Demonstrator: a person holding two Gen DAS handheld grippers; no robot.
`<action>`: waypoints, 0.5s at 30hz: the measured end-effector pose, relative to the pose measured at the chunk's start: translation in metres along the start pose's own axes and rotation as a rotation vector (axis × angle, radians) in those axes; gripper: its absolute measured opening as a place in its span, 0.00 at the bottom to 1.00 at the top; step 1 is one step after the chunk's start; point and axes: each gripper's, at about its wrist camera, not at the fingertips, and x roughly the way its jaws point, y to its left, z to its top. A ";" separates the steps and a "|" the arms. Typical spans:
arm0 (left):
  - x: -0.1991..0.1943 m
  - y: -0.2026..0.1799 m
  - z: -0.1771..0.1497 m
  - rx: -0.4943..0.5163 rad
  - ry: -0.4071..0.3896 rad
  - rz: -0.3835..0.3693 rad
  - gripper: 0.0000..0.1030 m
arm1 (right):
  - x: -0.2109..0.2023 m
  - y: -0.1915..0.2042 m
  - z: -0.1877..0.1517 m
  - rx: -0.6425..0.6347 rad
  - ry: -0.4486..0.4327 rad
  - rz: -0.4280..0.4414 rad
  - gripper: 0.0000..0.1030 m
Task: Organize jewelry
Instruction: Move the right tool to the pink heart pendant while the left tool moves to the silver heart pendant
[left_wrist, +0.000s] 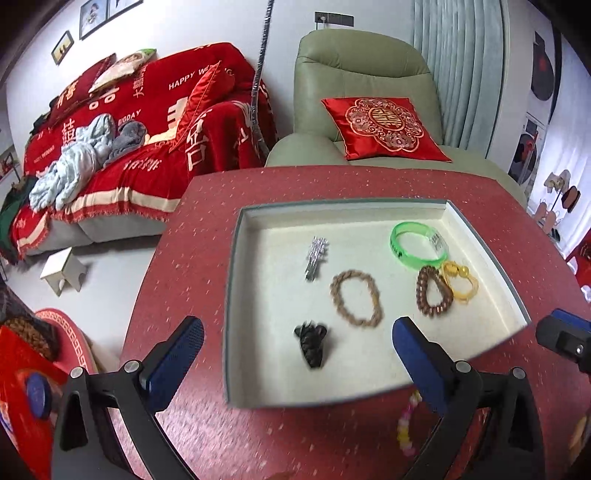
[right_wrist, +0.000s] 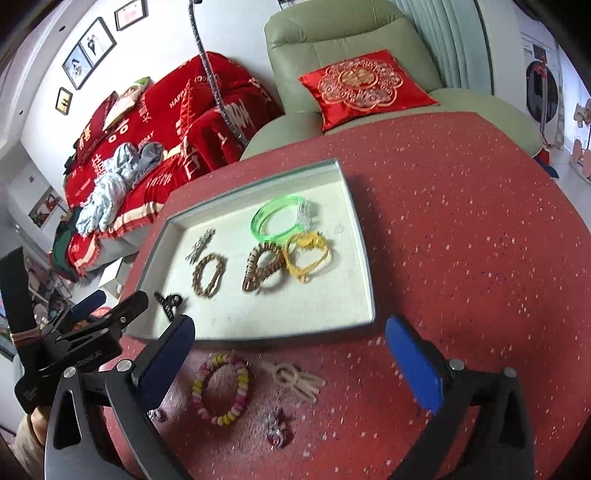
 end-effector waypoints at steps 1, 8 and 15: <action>-0.004 0.004 -0.004 -0.005 -0.001 -0.006 1.00 | 0.000 0.001 -0.002 -0.004 0.014 0.001 1.00; -0.029 0.015 -0.040 0.035 0.006 -0.048 1.00 | -0.009 0.005 -0.020 -0.013 0.050 -0.012 1.00; -0.046 0.018 -0.076 0.095 0.023 -0.079 1.00 | -0.010 0.007 -0.047 -0.025 0.091 -0.042 1.00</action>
